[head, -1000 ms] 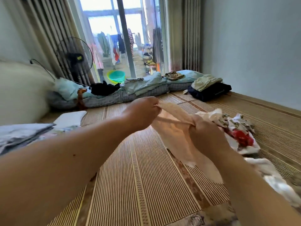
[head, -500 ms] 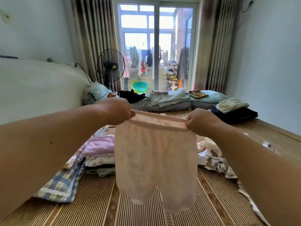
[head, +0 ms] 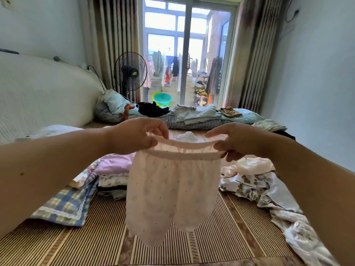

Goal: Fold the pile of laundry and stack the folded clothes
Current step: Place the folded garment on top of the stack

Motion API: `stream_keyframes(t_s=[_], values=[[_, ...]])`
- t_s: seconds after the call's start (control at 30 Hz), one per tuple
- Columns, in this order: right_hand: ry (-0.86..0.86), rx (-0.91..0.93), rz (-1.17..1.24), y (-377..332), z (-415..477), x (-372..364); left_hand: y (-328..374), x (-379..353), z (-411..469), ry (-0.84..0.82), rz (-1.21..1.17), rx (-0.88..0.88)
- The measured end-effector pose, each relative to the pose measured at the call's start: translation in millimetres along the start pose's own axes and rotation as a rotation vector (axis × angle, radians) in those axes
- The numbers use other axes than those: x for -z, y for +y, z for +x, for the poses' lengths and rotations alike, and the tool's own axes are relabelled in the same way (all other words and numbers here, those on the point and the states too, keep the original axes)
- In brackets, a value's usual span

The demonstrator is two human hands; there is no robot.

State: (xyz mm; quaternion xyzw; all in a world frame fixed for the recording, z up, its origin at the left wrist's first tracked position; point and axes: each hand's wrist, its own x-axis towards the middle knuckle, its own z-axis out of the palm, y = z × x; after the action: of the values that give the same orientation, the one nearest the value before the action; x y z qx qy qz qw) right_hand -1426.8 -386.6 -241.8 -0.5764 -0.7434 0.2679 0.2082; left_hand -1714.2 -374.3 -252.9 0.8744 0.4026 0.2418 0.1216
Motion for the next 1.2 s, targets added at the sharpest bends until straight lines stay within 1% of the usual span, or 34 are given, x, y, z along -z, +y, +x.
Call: stream_keyframes(t_s=[0.07, 0.13, 0.2, 0.3, 0.37, 0.4, 0.47, 0.53, 0.57, 0.6, 0.63, 0.67, 0.7, 0.77, 0.87, 0.93, 1.03, 1.13, 1.2], values=[[-0.109, 0.115, 0.131, -1, -14, 3, -2, 1, -4, -0.081, 0.119, -0.012], [-0.19, 0.171, 0.207, -1, -24, 6, -4, 1, -7, -0.13, 0.193, -0.053], [-0.222, 0.177, 0.155, 0, -27, 6, -4, 1, -9, -0.157, 0.21, -0.085], [-0.196, 0.103, -0.081, 2, -28, 4, 4, 3, -9, -0.26, 0.266, -0.017], [-0.19, 0.072, -0.094, 6, -31, 3, 8, 7, -10, -0.356, 0.294, 0.057], [-0.172, 0.079, -0.118, 8, -32, 3, 6, 7, -11, -0.378, 0.261, 0.078], [-0.118, 0.099, -0.259, 12, -35, 2, 3, 8, -15, -0.358, 0.167, 0.096], [-0.007, 0.128, -0.315, 16, -34, -1, 3, 6, -17, -0.274, 0.1, 0.115], [0.071, 0.148, -0.266, 19, -32, -2, 1, 2, -17, -0.185, 0.057, 0.131], [0.144, 0.163, -0.154, 21, -30, -4, 0, -4, -16, -0.069, 0.016, 0.158], [0.204, 0.169, -0.004, 22, -29, -6, 0, -8, -13, 0.076, -0.046, 0.164], [0.253, 0.166, 0.15, 23, -27, -9, 1, -12, -11, 0.188, -0.108, 0.185], [0.293, 0.156, 0.275, 22, -24, -12, 3, -14, -9, 0.252, -0.16, 0.214], [0.359, 0.126, 0.403, 18, -19, -21, 5, -20, -4, 0.271, -0.201, 0.309], [0.45, 0.042, 0.453, 10, -9, -39, 13, -32, 8, 0.33, -0.263, 0.539], [0.511, -0.065, 0.507, 4, -3, -54, 22, -40, 16, 0.328, -0.416, 0.675], [0.547, -0.15, 0.632, -4, 6, -77, 46, -56, 26, 0.198, -0.696, 0.744], [0.488, -0.075, 0.746, -13, 5, -88, 71, -68, 31, 0.081, -0.893, 0.671], [0.389, 0.015, 0.743, -14, -3, -86, 79, -64, 29, 0.026, -1.01, 0.619]])
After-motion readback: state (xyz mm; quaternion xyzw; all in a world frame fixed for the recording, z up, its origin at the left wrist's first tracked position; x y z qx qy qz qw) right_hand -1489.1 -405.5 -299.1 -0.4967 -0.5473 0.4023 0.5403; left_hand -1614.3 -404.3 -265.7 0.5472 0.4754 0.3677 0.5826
